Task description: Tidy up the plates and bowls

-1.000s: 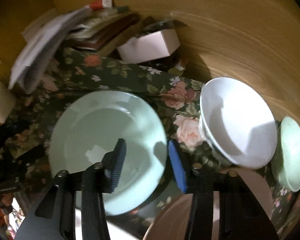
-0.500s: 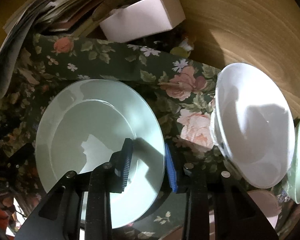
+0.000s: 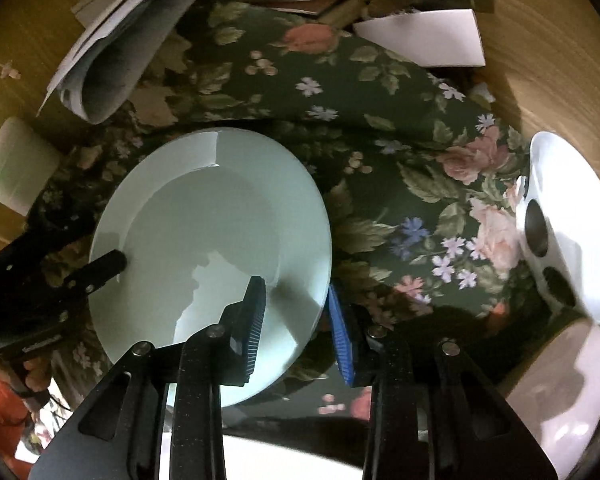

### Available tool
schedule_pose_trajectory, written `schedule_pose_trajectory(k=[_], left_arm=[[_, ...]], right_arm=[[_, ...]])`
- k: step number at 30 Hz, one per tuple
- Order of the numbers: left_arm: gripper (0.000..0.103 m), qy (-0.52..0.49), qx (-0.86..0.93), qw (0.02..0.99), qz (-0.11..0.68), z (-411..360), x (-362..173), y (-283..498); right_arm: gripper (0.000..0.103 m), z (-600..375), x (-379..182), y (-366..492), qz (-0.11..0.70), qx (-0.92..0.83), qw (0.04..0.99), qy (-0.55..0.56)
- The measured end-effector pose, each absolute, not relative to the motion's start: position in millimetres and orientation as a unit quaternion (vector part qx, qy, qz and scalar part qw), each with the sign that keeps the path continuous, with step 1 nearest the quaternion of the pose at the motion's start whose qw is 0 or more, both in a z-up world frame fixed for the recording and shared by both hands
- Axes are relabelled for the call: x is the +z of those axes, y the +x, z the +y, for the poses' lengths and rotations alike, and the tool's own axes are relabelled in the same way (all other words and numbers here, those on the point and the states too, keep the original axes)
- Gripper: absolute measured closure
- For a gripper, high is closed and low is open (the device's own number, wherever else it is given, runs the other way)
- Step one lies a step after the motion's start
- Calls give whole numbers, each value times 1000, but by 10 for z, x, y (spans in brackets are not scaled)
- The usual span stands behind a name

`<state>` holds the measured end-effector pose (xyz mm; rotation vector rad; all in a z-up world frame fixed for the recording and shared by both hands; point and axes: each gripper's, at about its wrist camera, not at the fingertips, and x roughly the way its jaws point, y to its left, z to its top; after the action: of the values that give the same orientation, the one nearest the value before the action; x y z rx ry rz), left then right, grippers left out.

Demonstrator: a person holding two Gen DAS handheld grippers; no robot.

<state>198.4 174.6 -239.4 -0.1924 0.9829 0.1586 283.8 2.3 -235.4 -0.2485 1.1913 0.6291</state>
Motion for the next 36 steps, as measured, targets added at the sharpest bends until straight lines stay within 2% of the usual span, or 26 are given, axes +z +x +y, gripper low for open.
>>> schedule_pose_trajectory(k=[4, 9, 18, 24, 36], left_arm=[[42, -97, 70, 877, 466, 1814, -2389, 1971], [42, -89, 59, 882, 460, 1734, -2367, 2015], [42, -95, 46, 882, 459, 1551, -2373, 2139], [48, -116, 46, 877, 463, 1595, -2354, 2134], [51, -100, 35, 894, 436, 1552, -2043, 1774]], right_arm=[[74, 39, -2412, 2776, 547, 285, 780, -103], [72, -3, -2454, 2850, 556, 294, 772, -85], [73, 32, -2550, 2769, 527, 292, 793, -90], [74, -54, -2419, 2703, 521, 293, 799, -64], [74, -167, -2129, 2494, 494, 299, 815, -55]])
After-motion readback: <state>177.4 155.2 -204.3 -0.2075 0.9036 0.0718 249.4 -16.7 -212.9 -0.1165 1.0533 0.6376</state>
